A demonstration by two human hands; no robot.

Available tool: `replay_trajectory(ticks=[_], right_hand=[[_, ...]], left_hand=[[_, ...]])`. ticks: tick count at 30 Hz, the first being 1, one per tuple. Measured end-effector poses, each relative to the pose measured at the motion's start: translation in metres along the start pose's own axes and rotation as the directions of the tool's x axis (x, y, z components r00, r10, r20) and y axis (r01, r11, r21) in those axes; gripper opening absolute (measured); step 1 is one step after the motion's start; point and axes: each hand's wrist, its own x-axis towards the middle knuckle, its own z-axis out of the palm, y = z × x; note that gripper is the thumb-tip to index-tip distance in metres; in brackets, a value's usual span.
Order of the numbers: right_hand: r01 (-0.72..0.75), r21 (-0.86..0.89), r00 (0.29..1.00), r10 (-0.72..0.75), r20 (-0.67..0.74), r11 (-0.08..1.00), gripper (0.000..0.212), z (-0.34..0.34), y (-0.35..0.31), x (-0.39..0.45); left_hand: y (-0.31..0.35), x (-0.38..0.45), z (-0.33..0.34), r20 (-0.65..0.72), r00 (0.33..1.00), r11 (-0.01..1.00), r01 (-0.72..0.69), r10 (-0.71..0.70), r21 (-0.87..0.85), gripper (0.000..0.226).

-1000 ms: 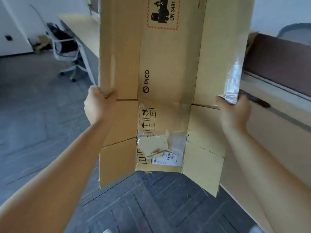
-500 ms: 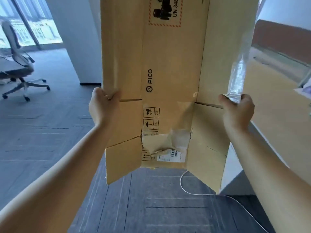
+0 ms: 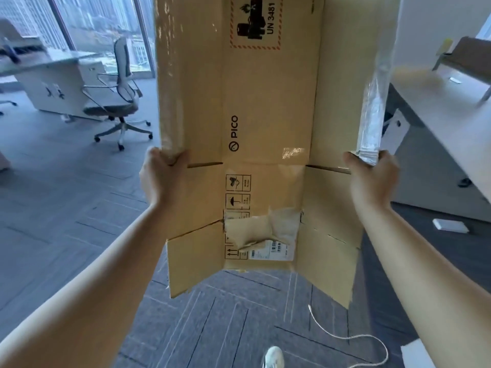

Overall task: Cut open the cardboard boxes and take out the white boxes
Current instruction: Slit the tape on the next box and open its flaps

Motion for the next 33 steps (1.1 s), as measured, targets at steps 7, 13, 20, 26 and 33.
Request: replay_trajectory(ticks=[7, 13, 20, 26, 33], right_hand=[[0.044, -0.016, 0.995, -0.043, 0.085, 0.999, 0.032, 0.127, 0.001, 0.137], [0.029, -0.015, 0.984, -0.026, 0.174, 0.999, 0.030, 0.249, 0.016, 0.206], [-0.037, -0.029, 0.979, 0.043, 0.200, 0.999, 0.032, 0.430, 0.040, 0.279], [-0.086, -0.076, 0.980, 0.099, 0.175, 0.993, 0.027, 0.579, 0.043, 0.347], [-0.151, -0.131, 0.972, 0.171, 0.163, 0.980, 0.024, 0.716, 0.070, 0.428]], left_hand=[[0.008, 0.134, 0.093, -0.097, 0.995, 1.000, 0.000, 0.000, 0.006, 0.029], [-0.027, 0.246, 0.150, -0.146, 0.987, 0.998, 0.069, -0.068, 0.004, 0.034], [-0.089, 0.419, 0.219, -0.105, 0.991, 0.996, 0.087, -0.084, 0.028, 0.034], [-0.113, 0.578, 0.275, -0.055, 0.995, 0.993, 0.088, -0.083, 0.085, 0.032], [-0.148, 0.729, 0.357, 0.010, 0.996, 0.987, 0.084, -0.086, 0.133, 0.035]])
